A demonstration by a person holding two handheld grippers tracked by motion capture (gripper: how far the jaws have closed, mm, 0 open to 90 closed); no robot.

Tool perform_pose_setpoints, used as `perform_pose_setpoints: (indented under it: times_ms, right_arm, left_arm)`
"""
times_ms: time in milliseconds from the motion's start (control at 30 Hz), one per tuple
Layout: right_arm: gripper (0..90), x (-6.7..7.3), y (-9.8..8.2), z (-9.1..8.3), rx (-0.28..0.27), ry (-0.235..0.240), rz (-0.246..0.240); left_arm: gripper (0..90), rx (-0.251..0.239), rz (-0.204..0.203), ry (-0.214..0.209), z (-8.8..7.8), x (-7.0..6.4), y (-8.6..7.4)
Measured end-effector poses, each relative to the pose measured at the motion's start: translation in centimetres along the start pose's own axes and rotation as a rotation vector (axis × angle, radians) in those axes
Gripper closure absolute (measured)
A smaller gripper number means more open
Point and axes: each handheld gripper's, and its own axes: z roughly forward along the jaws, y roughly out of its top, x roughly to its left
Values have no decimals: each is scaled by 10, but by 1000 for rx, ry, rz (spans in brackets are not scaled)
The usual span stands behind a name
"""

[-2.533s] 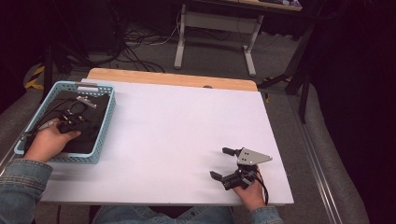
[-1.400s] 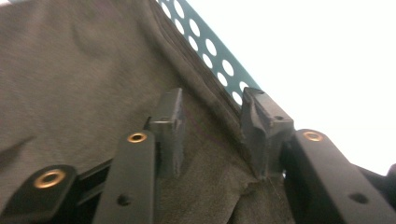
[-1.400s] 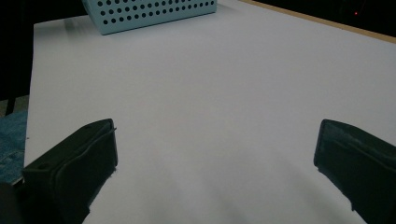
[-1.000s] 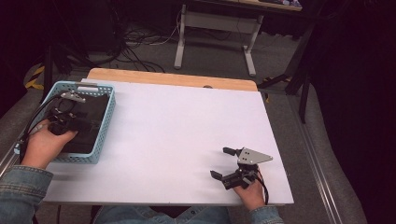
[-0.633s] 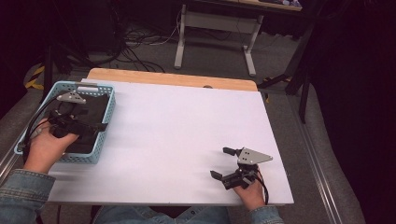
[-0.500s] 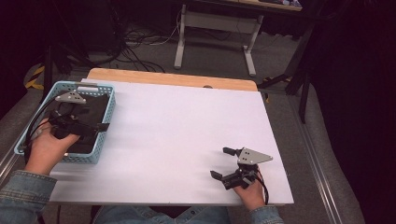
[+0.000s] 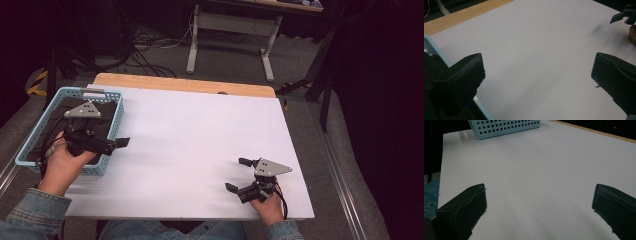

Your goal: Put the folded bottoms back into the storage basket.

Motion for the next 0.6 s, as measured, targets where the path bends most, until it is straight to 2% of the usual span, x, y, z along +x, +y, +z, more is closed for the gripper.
perform_pose_setpoints:
  times_ms: [167,300,367,433,533,600]
  right_arm:
    - [4,0,0,0,0,1,0]
    - [4,0,0,0,-4,2,0]
    - [4,0,0,0,-1,3,-1]
    - [4,0,0,0,-2,3,0]
    - [4,0,0,0,-2,2,1]
    - [4,0,0,0,-1,2,0]
  left_arm:
    - [0,-18,25,-46,11,-10,-2]
    - [0,-65,55,-99,20,-18,-5]
    - [0,-92,74,-103,24,-23,-7]
    - [0,-111,71,-123,29,-26,-10]
    - [0,-110,54,-153,37,-29,-15]
    - [0,-141,50,-150,41,-31,-20]
